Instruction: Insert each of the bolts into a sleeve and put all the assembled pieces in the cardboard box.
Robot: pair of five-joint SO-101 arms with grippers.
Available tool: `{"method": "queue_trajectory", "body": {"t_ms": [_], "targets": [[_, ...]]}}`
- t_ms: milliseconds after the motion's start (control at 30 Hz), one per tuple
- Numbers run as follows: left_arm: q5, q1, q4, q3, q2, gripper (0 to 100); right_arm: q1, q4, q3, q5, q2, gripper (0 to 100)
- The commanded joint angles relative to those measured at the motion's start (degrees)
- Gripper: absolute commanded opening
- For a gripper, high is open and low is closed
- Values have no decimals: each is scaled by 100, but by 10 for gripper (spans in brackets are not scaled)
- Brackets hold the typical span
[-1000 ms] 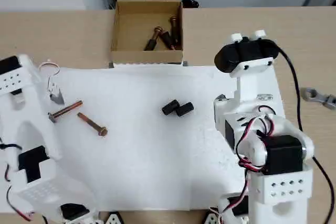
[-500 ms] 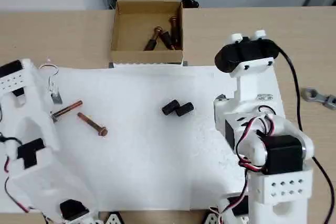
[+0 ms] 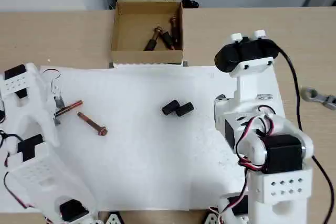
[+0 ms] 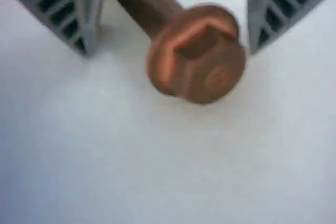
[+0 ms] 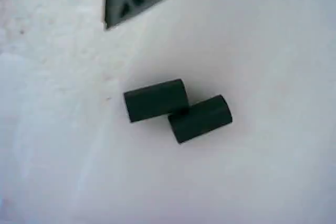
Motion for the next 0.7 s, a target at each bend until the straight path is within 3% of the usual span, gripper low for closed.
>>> {"method": "queue_trajectory", "body": {"t_ms": [0, 100, 233, 667], "targets": [[44, -26, -448, 13, 484, 188, 48, -119, -9, -53, -40, 166], [26, -26, -466, -31, 536, 166, 48, -119, -9, -53, -40, 166], [-9, -26, -466, -22, 466, 9, 48, -119, -9, -53, -40, 166], [-747, 299, -185, -127, 404, 6, 48, -119, -9, -53, -40, 166]]}}
